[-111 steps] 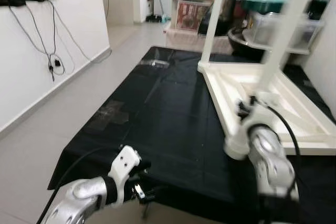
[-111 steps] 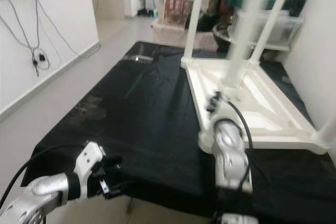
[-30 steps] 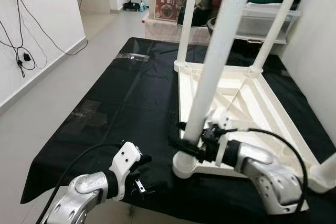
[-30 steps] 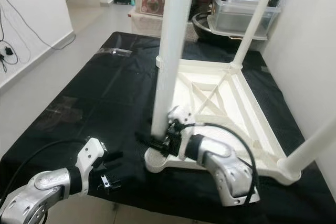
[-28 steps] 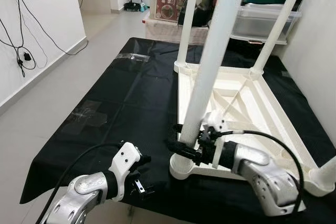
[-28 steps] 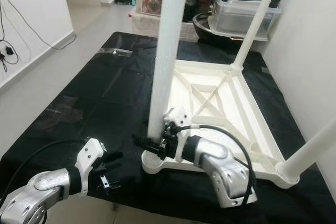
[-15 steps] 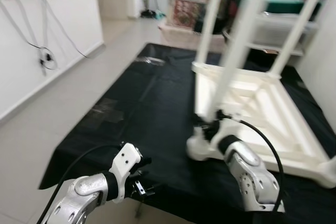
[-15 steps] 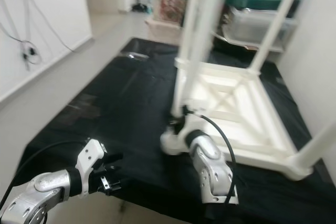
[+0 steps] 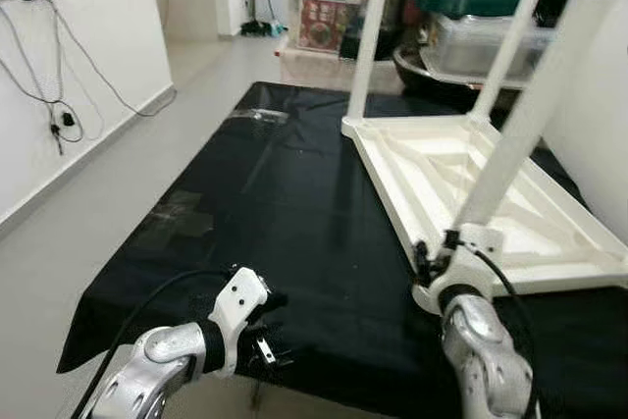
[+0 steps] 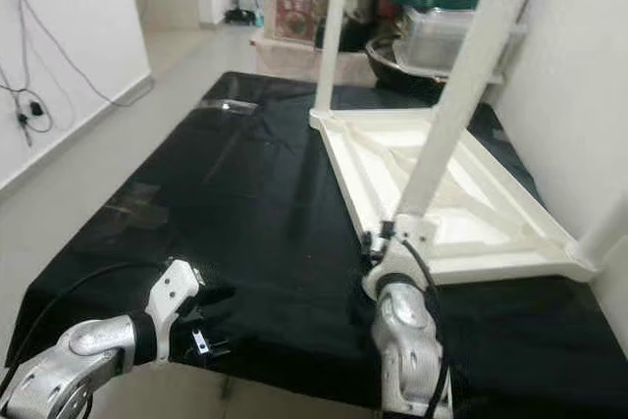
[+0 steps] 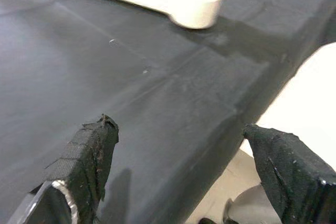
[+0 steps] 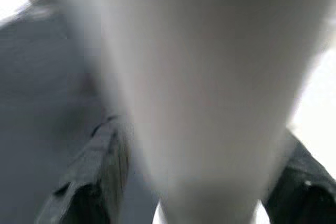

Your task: Building children table

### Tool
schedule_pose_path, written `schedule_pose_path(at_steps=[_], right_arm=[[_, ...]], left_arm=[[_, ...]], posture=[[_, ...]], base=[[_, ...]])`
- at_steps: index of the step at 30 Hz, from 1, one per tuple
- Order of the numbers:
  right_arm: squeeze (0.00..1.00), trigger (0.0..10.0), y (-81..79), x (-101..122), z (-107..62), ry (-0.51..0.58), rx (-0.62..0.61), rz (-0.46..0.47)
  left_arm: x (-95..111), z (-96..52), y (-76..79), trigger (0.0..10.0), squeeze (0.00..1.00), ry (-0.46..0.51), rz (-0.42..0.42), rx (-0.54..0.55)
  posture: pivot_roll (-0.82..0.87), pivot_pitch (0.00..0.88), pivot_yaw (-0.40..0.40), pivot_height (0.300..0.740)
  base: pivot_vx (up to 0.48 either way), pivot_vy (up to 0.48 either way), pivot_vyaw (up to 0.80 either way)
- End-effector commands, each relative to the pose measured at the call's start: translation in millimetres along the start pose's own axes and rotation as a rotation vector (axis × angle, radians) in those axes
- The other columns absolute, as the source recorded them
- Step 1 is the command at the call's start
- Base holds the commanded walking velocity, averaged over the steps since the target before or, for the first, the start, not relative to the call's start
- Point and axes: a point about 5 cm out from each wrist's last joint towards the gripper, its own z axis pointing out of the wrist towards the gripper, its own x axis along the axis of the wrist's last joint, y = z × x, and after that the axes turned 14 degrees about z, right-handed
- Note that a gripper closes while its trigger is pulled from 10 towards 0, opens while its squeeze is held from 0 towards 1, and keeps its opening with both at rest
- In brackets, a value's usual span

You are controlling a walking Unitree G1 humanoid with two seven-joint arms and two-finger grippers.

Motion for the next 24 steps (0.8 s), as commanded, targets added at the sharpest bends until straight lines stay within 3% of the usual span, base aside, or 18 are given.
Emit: schedule_pose_path(at_steps=[1, 4, 6, 7, 8, 14, 15, 16, 17, 18, 19, 22, 24], right_arm=[[0.00, 10.0, -14.9, 18, 7.2, 0.030, 0.145, 0.044], [0.00, 10.0, -21.5, 29, 7.3, 0.053, 0.254, 0.040], [0.00, 10.0, -35.6, 47, -3.5, 0.093, 0.561, -0.086], [0.00, 10.0, -35.6, 47, -3.5, 0.093, 0.561, -0.086], [0.00, 10.0, -38.7, 53, -8.7, 0.039, 0.746, -0.090], [0.00, 10.0, -40.7, 47, -7.2, -0.019, 0.831, -0.157], [0.00, 6.0, -44.9, 36, -6.7, -0.057, 0.874, -0.185], [0.00, 6.0, -44.9, 36, -6.7, -0.057, 0.874, -0.185], [0.00, 0.9, -49.6, 26, -6.9, -0.085, 0.908, -0.204], [0.00, 0.9, -49.6, 26, -6.9, -0.085, 0.908, -0.204], [0.00, 0.0, -52.6, 16, -6.4, -0.102, 0.909, -0.209], [0.00, 0.0, -54.2, 9, -6.5, -0.116, 0.889, -0.205], [0.00, 0.0, -46.5, -1, 2.7, -0.111, 0.662, -0.233]], left_arm=[[-4, -3.0, -1.5, 10.0, 0.00, -0.016, -0.001, 0.004], [-5, -3.0, -1.2, 10.0, 0.00, -0.016, -0.002, 0.007], [-5, -2.3, -0.5, 10.0, 0.00, -0.013, -0.005, 0.008], [-5, -2.3, -0.5, 10.0, 0.00, -0.013, -0.005, 0.008], [-5, -2.1, 1.3, 10.0, 0.00, -0.010, -0.006, 0.004], [-5, -2.0, 1.3, 10.0, 0.00, -0.011, -0.003, 0.005], [-4, -1.5, 0.5, 10.0, 0.00, -0.009, -0.002, 0.007], [-4, -1.5, 0.5, 10.0, 0.00, -0.009, -0.002, 0.007], [-4, -1.3, -0.3, 10.0, 0.00, -0.009, 0.001, 0.010], [-4, -1.3, -0.3, 10.0, 0.00, -0.009, 0.001, 0.010], [-4, -1.2, -0.6, 10.0, 0.00, -0.010, 0.002, 0.012], [-4, -1.5, -0.4, 10.0, 0.00, -0.010, 0.002, 0.014], [-6, -2.4, 1.6, 10.0, 0.00, -0.015, -0.001, 0.011]], posture=[[0.09, 0.000, -0.081, 0.740], [0.09, 0.000, -0.082, 0.740], [0.09, 0.000, -0.083, 0.740], [0.09, 0.000, -0.083, 0.740], [0.10, 0.000, -0.089, 0.740], [0.11, 0.000, -0.092, 0.740], [0.11, 0.000, -0.098, 0.740], [0.11, 0.000, -0.098, 0.740], [0.12, 0.000, -0.098, 0.740], [0.12, 0.000, -0.098, 0.740], [0.12, 0.000, -0.098, 0.740], [0.12, 0.000, -0.099, 0.740], [0.10, 0.000, -0.089, 0.740]], base=[[0.000, 0.000, 0.00], [0.000, 0.000, 0.00], [0.000, 0.000, 0.00], [0.000, 0.000, 0.00], [0.000, 0.000, 0.00], [0.000, 0.000, 0.00], [0.000, 0.000, 0.00], [0.000, 0.000, 0.00], [0.000, 0.000, 0.00], [0.000, 0.000, 0.00], [0.000, 0.000, 0.00], [0.000, 0.000, 0.00], [0.000, 0.000, 0.00]])
